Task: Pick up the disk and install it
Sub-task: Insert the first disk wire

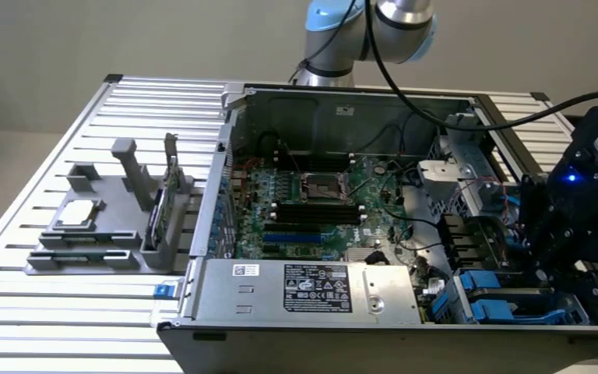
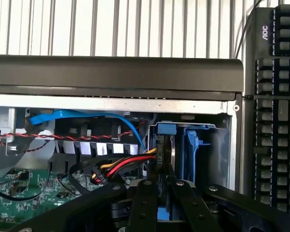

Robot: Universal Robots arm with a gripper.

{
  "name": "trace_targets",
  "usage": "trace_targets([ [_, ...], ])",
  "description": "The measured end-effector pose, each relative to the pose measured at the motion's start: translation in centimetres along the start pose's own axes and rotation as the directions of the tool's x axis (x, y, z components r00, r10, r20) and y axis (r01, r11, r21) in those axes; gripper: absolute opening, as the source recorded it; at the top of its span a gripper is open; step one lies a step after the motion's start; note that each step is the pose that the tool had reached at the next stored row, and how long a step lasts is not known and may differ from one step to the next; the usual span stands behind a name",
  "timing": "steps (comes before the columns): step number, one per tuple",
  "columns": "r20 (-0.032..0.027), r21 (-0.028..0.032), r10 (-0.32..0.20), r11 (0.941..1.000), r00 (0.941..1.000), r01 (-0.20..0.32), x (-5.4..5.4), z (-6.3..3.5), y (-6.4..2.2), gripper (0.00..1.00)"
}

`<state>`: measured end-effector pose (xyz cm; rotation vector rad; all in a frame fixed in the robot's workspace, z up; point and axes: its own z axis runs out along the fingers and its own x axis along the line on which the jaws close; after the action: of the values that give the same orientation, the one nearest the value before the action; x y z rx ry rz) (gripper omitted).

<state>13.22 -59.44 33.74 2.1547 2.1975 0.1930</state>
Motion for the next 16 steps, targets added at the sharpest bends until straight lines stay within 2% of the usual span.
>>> trace_targets([
  [4,0.0005,-0.0003,0.005,1.0,1.0,-0.005,0.31,0.01,-0.03,0.17],
  [16,0.0031,-0.0013,0.023,0.9997,0.9997,-0.023,0.33,0.06,-0.06,0.17],
])
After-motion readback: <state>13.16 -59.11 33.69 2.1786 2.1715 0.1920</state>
